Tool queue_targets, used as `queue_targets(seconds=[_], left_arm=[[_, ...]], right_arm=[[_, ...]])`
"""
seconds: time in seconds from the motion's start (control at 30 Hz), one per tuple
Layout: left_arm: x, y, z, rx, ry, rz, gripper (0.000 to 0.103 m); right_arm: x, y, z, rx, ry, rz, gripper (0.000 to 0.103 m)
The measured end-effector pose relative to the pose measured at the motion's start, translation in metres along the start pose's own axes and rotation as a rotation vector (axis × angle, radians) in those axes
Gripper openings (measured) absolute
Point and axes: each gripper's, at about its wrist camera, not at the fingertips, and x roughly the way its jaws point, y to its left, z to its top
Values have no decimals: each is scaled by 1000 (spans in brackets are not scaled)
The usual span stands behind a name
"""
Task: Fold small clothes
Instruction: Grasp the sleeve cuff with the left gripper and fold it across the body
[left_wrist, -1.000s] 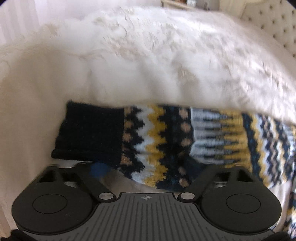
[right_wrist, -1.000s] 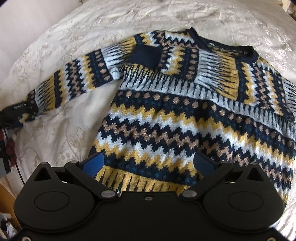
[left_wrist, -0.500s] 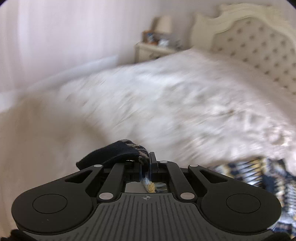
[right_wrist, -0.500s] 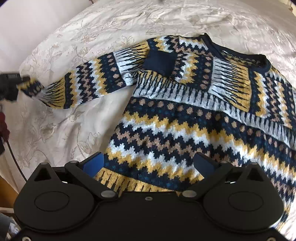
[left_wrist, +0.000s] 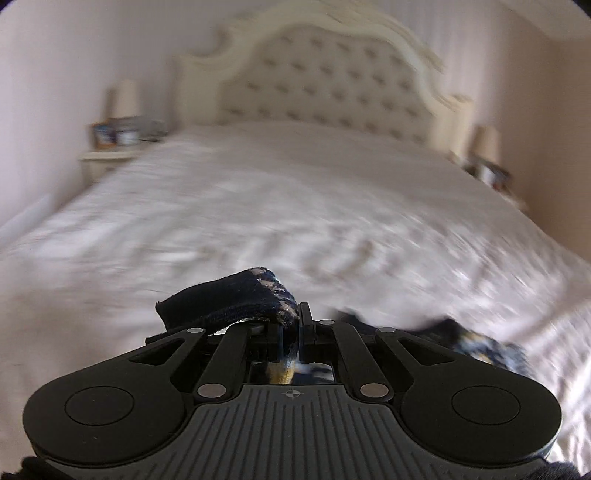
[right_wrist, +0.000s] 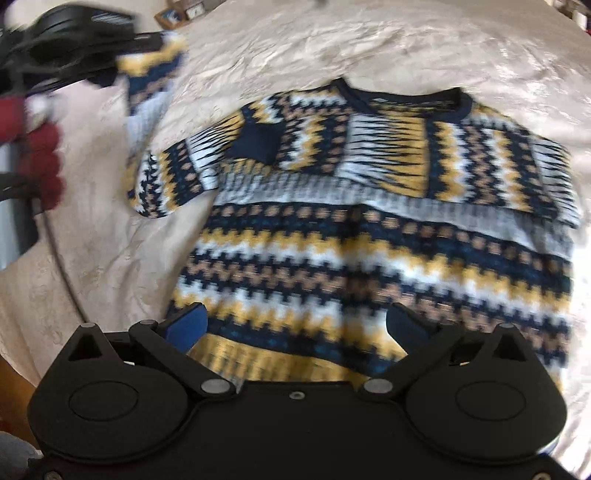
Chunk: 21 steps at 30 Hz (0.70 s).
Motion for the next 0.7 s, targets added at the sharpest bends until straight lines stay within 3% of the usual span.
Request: queue_targets(seconds=[0.2, 0.37, 0.4, 0.43, 0.47, 0.5, 0.53, 0.7], left_arm=[[37, -96, -26, 126, 108, -85, 7], [49, -146, -41, 140, 166, -199, 9], [52, -155, -42, 145, 187, -216, 17], [54, -163, -44, 155, 210, -235, 37], [55, -167, -46, 165, 213, -244, 50], [54, -172, -47, 179, 203, -247, 71], [48, -176, -49, 190, 190, -248, 77], [33, -173, -55, 204, 181, -180, 79]], right_arm=[[-30, -62, -14, 67, -38, -35, 103], [-46, -107, -21, 105, -55, -37, 103], [-47, -114, -21, 110, -57, -36, 103], [-48, -120, -22, 115, -56, -35, 103], [-48, -126, -21, 118, -55, -33, 103], [-47, -132, -22, 119, -54, -31, 103], [-48, -138, -23, 119, -54, -30, 103], [-47, -155, -15, 100, -60, -13, 103]])
